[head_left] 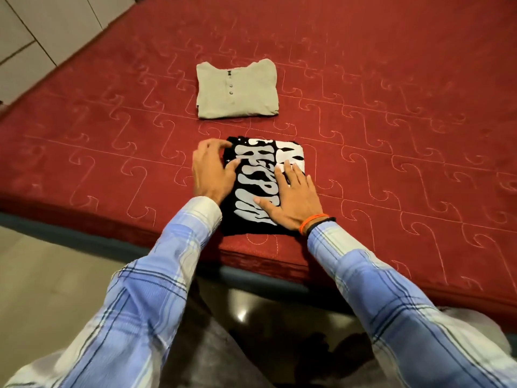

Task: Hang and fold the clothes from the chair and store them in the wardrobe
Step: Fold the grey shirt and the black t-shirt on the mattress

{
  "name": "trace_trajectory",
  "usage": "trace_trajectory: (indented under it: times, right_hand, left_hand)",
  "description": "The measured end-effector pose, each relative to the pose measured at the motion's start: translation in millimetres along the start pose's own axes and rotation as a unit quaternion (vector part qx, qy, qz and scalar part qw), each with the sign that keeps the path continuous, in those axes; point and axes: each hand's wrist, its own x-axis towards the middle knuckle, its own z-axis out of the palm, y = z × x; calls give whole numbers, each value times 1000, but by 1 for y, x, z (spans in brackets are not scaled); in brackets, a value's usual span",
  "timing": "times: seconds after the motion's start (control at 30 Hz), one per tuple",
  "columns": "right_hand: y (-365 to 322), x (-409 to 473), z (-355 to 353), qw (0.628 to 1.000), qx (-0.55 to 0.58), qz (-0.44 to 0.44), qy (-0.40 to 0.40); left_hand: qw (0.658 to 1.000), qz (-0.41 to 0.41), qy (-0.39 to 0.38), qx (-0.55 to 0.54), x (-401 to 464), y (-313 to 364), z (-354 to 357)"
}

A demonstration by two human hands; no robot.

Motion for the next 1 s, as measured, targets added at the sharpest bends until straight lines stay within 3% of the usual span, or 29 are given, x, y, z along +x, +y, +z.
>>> trace_trajectory:
  times: [0.07, 0.17, 0.27, 0.4, 0.47, 0.63, 0.87, 1.0]
  right_hand:
    - [-2, 7, -10, 998, 6, -5, 55]
    - [-2, 26, -18, 991, 31, -7, 134]
    - [6, 37, -2, 997, 16, -15, 80]
    - [13, 39, 15, 998, 17, -12, 63]
    - [13, 41, 14, 999, 11, -11, 50]
    - [12, 39, 9, 999, -2, -9, 36]
    - [6, 14, 5, 1000, 10, 8, 24]
    - [5, -1, 0, 1000, 19, 15, 12]
  left_hand:
    - [988, 107, -108, 1, 7, 3, 5]
    - [937, 128, -302, 119, 14, 2, 14]
    - [911, 97, -372, 148, 18, -15, 17]
    - [879, 123, -430, 164, 21, -31, 18]
    - [872, 131, -434, 186, 21, -30, 22]
    - [889, 149, -380, 207, 15, -29, 25]
    - [966, 127, -214, 69, -39, -40, 3]
    - [953, 101, -242, 153, -54, -45, -7]
